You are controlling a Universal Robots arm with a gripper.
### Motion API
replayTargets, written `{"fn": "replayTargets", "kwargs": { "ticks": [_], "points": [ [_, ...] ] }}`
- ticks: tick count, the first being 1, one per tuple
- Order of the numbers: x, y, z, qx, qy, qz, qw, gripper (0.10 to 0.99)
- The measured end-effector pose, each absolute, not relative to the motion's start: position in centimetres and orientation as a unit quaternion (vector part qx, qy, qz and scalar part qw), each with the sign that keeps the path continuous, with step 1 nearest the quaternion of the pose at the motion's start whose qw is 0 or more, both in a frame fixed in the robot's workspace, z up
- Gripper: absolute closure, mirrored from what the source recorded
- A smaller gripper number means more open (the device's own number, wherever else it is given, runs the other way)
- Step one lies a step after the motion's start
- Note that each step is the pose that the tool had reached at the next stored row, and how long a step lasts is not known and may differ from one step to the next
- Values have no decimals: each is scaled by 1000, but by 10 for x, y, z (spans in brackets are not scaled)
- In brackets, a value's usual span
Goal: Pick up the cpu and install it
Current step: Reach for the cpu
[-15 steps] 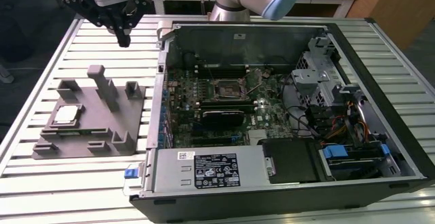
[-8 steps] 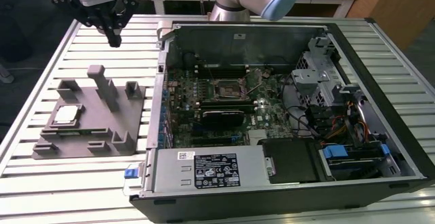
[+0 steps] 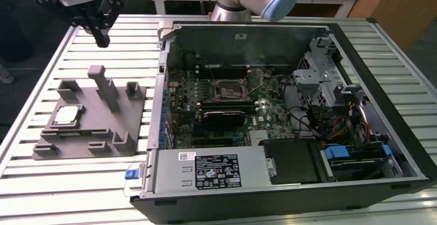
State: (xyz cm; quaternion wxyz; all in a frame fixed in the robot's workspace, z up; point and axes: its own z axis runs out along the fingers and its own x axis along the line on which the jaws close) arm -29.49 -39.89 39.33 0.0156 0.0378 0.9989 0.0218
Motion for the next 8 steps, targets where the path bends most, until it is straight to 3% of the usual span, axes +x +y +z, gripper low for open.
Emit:
{"fn": "replayTargets", "kwargs": {
  "ticks": [8],
  "points": [
    [-313, -399, 392, 38, 999, 22, 16, 980]
  ]
}}
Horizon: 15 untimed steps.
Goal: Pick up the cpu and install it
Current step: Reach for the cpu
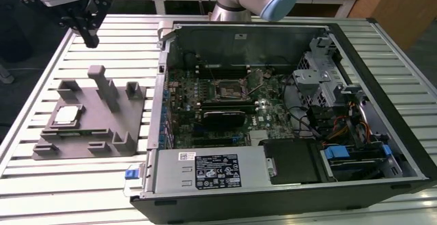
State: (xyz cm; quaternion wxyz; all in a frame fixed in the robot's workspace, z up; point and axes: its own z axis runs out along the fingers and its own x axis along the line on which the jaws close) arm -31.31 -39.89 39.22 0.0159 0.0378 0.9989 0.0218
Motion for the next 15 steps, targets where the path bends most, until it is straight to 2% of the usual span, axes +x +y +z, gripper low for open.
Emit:
{"fn": "replayTargets", "kwargs": {
  "ticks": [15],
  "points": [
    [-335, -399, 383, 38, 999, 22, 16, 980]
  ]
}}
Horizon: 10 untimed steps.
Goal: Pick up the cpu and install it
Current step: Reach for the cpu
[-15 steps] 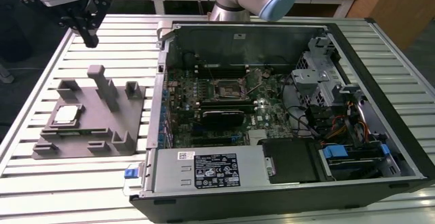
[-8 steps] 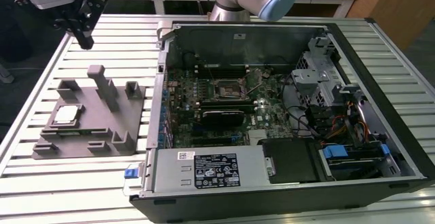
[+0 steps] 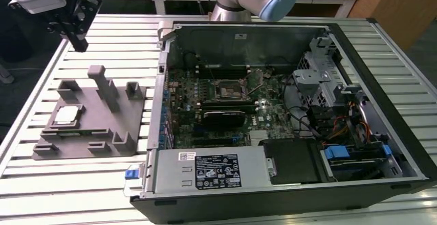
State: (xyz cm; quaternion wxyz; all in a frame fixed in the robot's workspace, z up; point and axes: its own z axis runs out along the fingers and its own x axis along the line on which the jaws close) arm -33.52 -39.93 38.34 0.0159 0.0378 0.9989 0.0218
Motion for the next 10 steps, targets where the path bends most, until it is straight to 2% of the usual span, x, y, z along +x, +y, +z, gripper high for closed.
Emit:
{"fn": "replayTargets", "kwargs": {
  "ticks": [10],
  "points": [
    [-344, -400, 378, 38, 999, 22, 16, 980]
  ]
}}
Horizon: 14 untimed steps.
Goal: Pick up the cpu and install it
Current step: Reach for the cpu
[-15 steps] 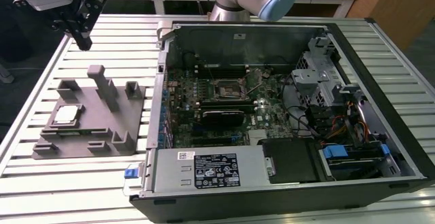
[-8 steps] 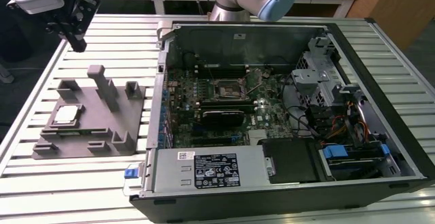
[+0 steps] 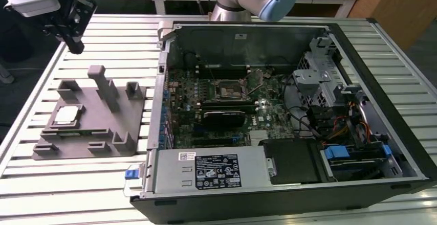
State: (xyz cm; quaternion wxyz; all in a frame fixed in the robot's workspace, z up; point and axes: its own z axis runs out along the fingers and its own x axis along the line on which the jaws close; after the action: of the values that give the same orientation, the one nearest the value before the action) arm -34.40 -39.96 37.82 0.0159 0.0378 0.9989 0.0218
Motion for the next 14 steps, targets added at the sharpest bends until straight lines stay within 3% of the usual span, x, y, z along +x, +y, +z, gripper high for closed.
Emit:
{"fn": "replayTargets", "kwargs": {
  "ticks": [14],
  "points": [
    [-357, -402, 367, 38, 999, 22, 16, 980]
  ]
}}
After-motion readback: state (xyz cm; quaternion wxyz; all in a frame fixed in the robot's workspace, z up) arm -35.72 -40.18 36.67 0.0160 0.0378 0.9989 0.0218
